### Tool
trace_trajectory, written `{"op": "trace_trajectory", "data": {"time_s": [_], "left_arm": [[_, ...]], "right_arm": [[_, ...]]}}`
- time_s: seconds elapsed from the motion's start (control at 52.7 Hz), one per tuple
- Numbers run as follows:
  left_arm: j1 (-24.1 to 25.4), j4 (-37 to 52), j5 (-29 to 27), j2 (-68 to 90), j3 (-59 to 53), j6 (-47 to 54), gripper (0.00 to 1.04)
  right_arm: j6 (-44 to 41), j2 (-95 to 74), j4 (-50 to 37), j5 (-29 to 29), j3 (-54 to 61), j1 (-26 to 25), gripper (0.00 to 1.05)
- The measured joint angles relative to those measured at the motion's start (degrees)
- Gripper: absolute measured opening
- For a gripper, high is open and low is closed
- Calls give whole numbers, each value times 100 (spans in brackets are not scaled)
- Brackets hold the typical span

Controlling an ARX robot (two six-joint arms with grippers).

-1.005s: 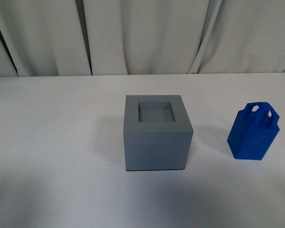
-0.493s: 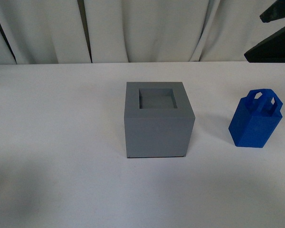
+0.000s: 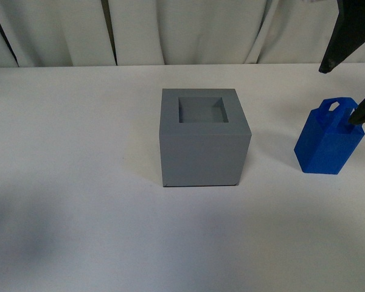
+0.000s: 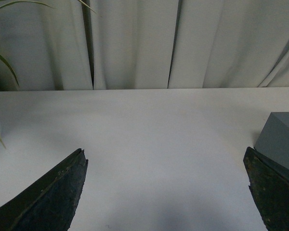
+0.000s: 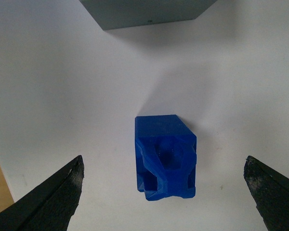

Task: Insert blue part into gray base

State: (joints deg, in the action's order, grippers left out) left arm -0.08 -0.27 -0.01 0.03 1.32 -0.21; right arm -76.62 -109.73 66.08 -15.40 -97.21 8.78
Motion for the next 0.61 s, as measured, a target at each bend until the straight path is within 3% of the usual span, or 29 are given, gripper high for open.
{"op": "trace_trajectory", "data": {"time_s": [0.266, 0.607], "left_arm": [[0, 0, 0, 0, 0, 0, 99], [0, 0, 0, 0, 0, 0, 99]], "right_arm": [[-286, -446, 63, 638, -127, 15, 97], [-310, -586, -129, 804, -39, 79, 97]]}}
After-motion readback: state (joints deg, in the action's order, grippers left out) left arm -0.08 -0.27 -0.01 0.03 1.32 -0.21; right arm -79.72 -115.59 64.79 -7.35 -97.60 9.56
